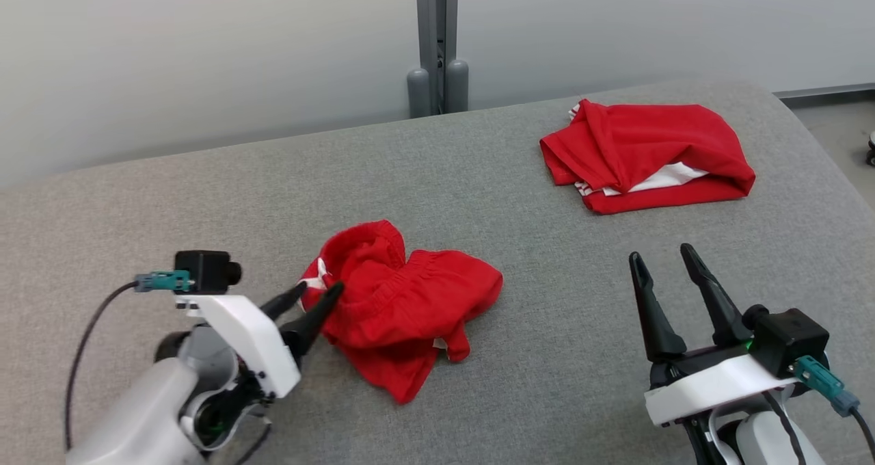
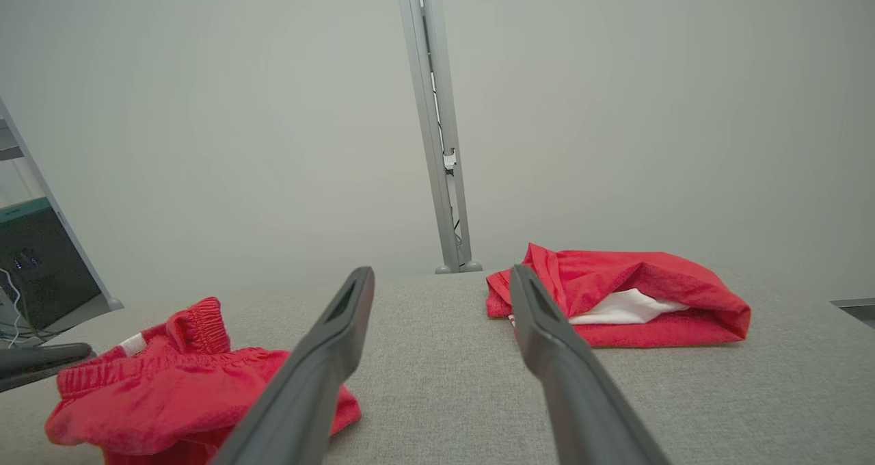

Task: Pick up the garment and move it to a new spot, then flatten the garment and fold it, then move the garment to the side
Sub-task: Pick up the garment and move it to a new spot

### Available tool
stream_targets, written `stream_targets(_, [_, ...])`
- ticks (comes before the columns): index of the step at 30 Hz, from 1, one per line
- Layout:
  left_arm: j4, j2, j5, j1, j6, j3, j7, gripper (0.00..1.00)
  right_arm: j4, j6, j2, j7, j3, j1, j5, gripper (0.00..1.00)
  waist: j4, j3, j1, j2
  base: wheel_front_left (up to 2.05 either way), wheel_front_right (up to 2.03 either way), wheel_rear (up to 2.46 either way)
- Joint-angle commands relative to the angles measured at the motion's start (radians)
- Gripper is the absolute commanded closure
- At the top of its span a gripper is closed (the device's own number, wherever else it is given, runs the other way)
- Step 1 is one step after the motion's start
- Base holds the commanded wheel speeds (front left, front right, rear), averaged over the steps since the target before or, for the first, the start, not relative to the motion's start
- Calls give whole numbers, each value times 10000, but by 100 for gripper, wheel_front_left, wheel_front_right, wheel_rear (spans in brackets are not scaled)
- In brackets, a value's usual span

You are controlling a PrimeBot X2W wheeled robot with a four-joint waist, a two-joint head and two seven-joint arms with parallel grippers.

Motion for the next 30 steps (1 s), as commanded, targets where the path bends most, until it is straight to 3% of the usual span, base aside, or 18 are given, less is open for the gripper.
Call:
stream_targets(1, [-17, 358, 304, -149, -17, -117, -242, 0, -90, 1, -108, 2, -84, 22, -81, 0, 86, -82, 0, 0, 0, 0, 0])
stream_targets(6, [-416, 1249, 1045, -213, 129, 24, -1203, 0, -317, 1, -160, 0, -342, 250, -131, 0, 284, -290, 0, 0, 0, 0, 0])
stream_targets(12, [-2139, 2300, 1852, 899, 1636, 900, -3281, 0, -903, 1, -47, 0, -659, 552, -286, 0, 467, -384, 0, 0, 0, 0, 0])
stream_targets(16, [-3218, 2500, 2184, 2036, 2682, 1667, -4163, 0, -1102, 1, 44, 2, -955, 792, -379, 0, 553, -338, 0, 0, 0, 0, 0])
stream_targets(22, [-4925, 1547, 3900, 3906, 3605, 3683, -4326, 0, -1325, 1, 146, 2, -1413, 1157, -502, 0, 673, -319, 0, 0, 0, 0, 0])
stream_targets(30, [-5525, -9, 6257, 5544, 3384, 5027, -4324, 0, -1634, 1, 162, 2, -1579, 1397, -481, 0, 731, -418, 0, 0, 0, 0, 0])
